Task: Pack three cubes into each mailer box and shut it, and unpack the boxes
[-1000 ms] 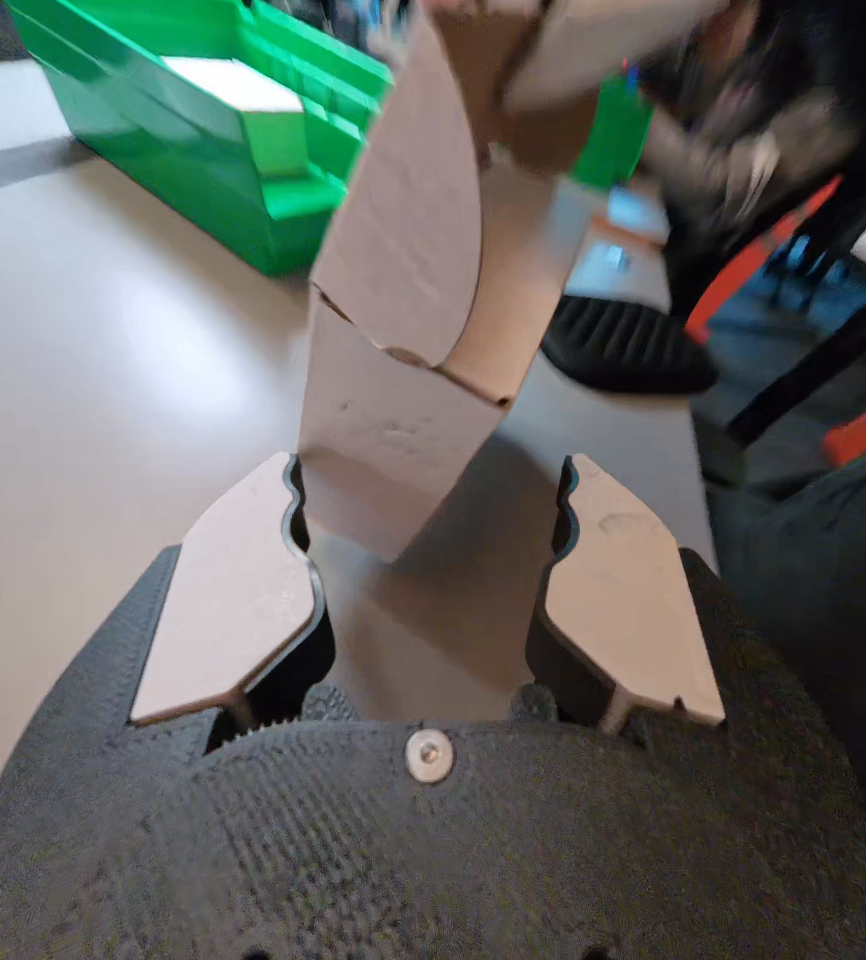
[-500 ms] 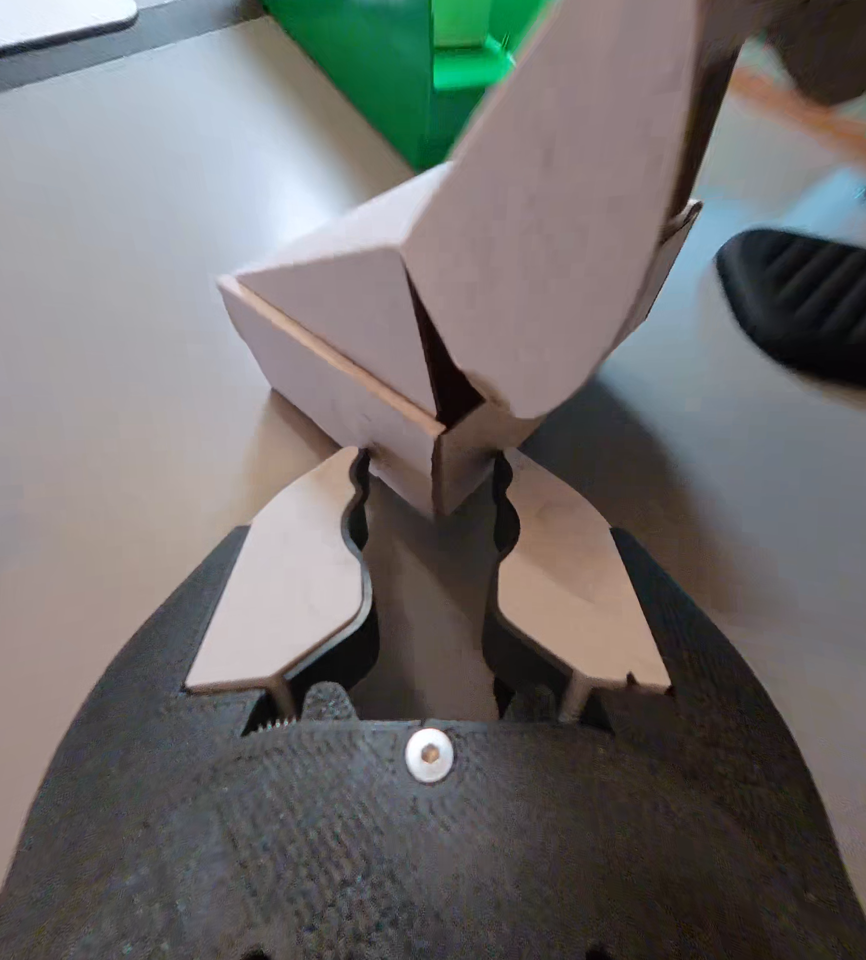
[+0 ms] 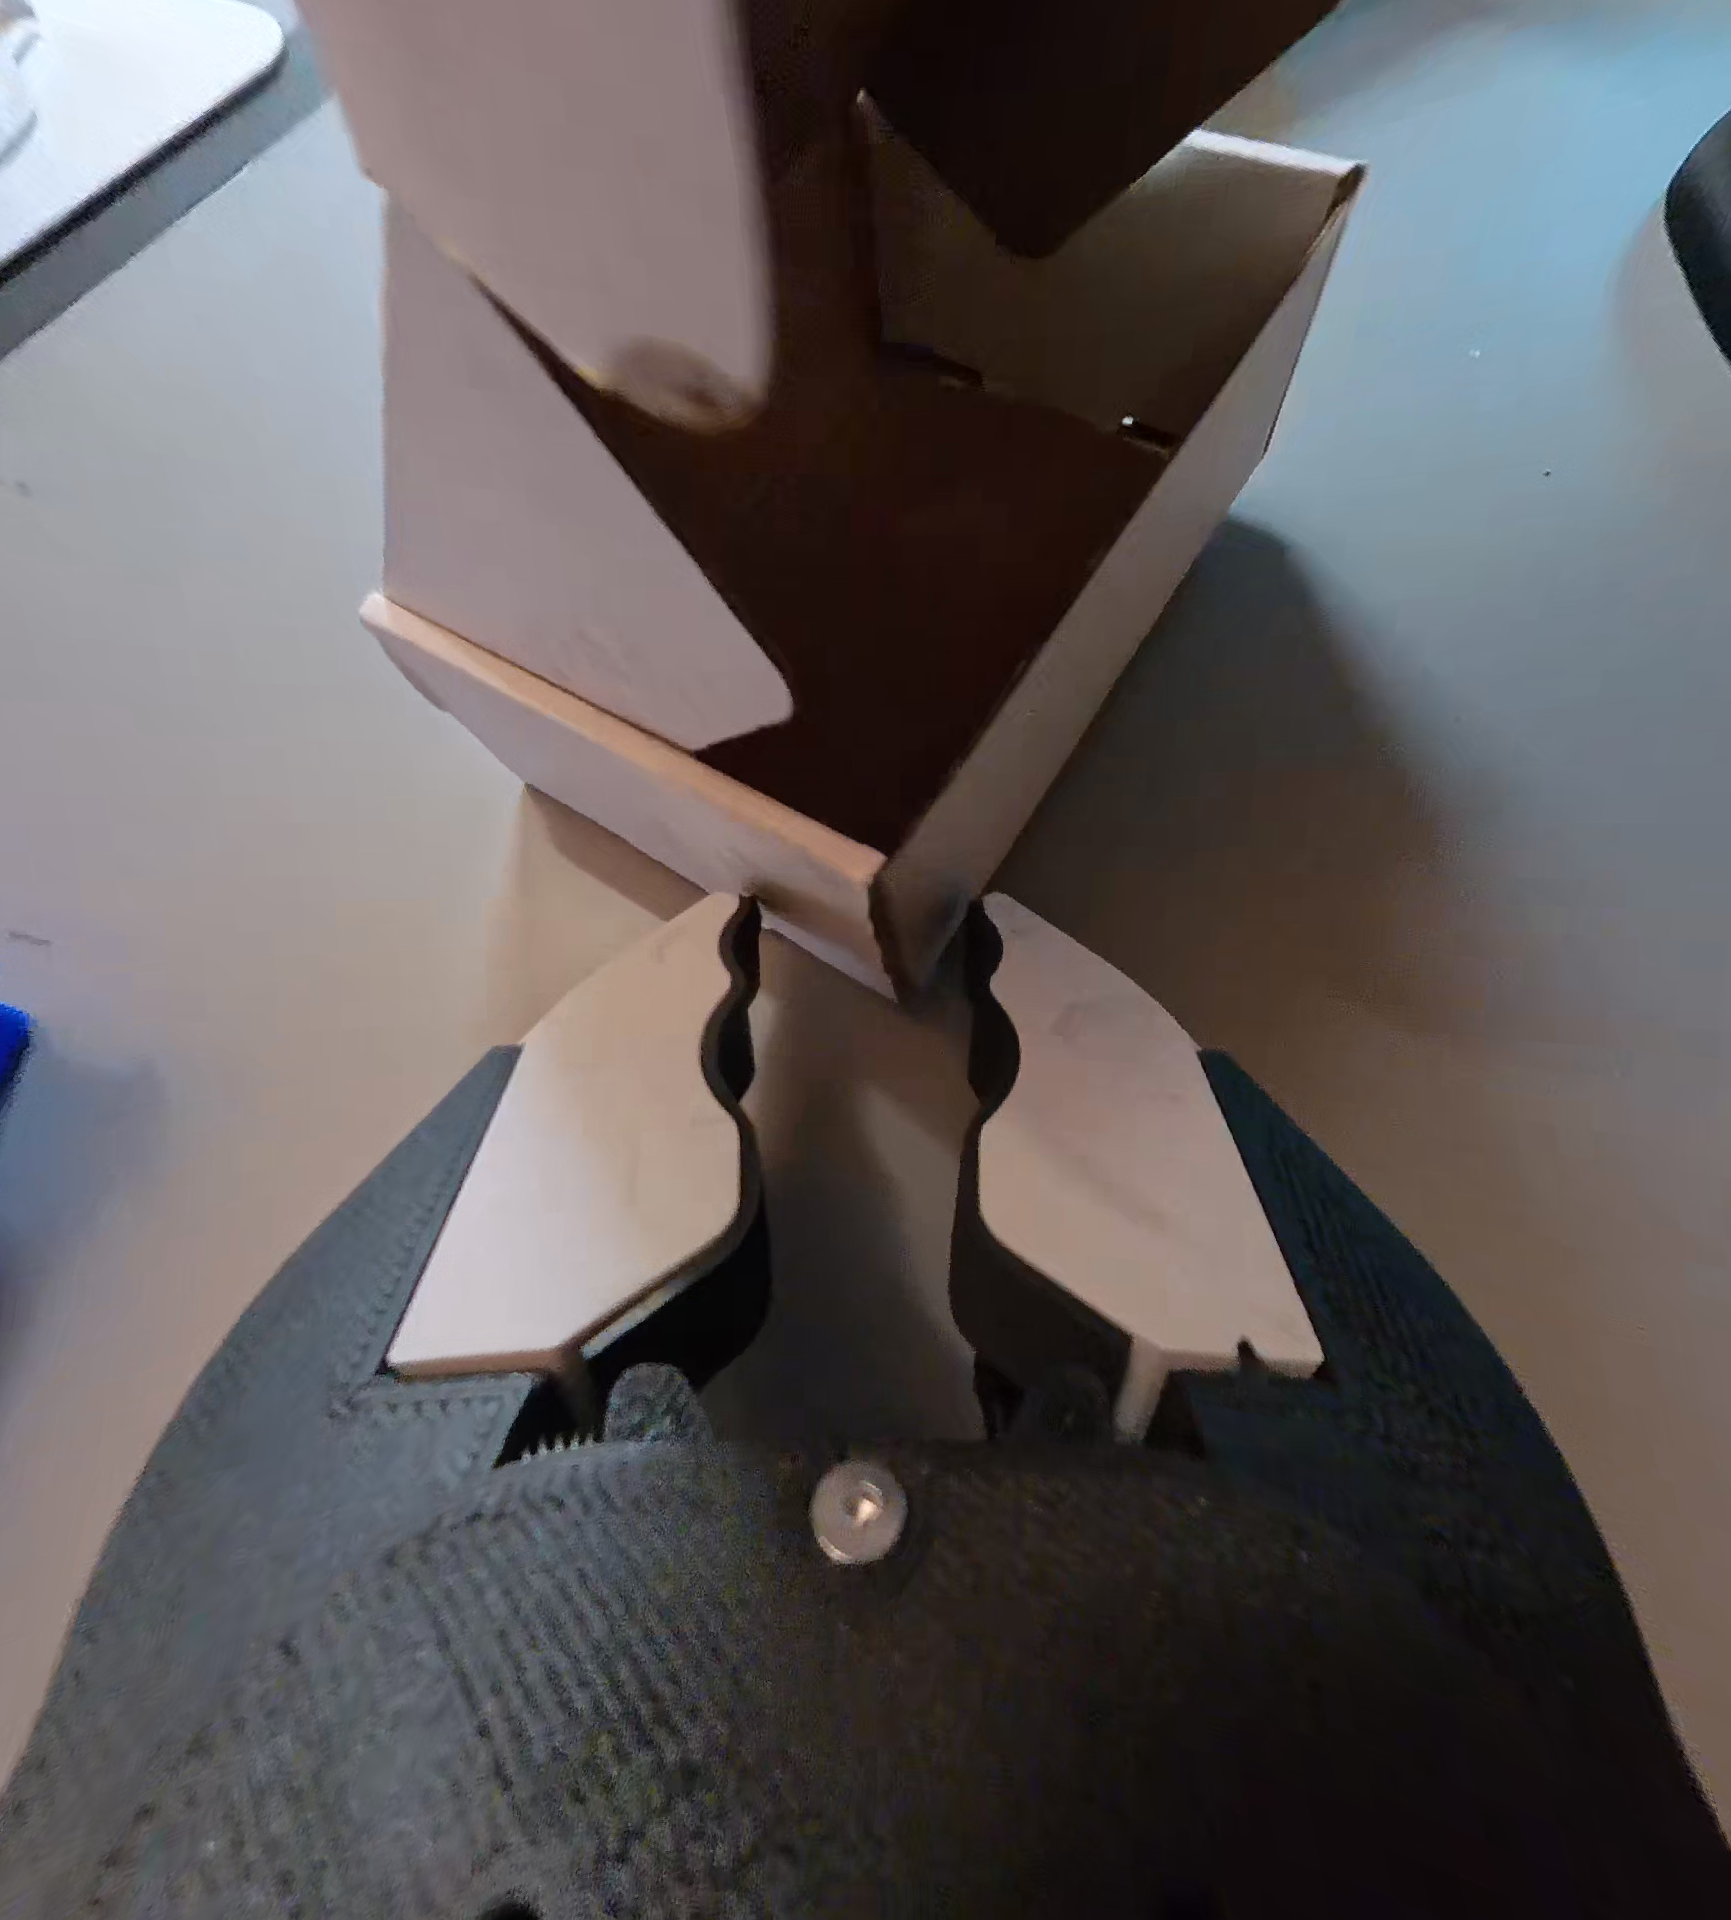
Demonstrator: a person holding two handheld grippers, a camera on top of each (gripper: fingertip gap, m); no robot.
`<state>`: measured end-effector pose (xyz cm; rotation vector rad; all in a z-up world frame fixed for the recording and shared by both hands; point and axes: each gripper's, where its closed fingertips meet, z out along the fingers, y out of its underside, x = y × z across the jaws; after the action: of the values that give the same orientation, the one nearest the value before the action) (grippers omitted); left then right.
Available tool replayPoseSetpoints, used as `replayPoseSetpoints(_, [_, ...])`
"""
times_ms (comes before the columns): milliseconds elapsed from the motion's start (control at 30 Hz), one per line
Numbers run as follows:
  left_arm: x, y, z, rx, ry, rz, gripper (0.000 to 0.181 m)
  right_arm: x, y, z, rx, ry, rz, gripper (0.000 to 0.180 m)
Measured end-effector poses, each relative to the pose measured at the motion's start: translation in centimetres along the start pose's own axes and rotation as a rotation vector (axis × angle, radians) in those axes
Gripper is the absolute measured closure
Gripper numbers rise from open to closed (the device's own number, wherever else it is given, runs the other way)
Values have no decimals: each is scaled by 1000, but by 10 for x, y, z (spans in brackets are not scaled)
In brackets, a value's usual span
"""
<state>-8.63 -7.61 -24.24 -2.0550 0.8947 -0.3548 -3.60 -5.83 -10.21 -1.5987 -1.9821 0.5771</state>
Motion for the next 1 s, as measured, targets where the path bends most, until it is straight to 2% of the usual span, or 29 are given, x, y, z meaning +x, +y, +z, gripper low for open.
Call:
replayPoseSetpoints(67, [-4, -6, -6, 42, -25, 29, 136, 12, 0, 0, -8, -6, 33, 178])
replayPoseSetpoints(200, [-8, -40, -32, 252, -84, 159, 141, 21, -3, 1, -9, -42, 70, 178])
replayPoseSetpoints(267, [-9, -49, -38, 294, -137, 263, 142, 20, -4, 2, -16, -50, 63, 178])
replayPoseSetpoints(400, [-6, -40, -26, 199, -134, 383, 145, 17, -5, 6, -37, -60, 59, 177])
replayPoseSetpoints(700, [-4, -23, -12, 103, -111, 470, 151, 27, -11, 3, 9, -81, 189, 177])
replayPoseSetpoints(900, [-7, -22, -9, 67, -109, 484, 169, 37, -11, 1, 9, -87, 208, 178])
replayPoseSetpoints(1000, [-6, -23, -8, 62, -111, 489, 171, 52, -13, -1, 4, -72, 193, 177])
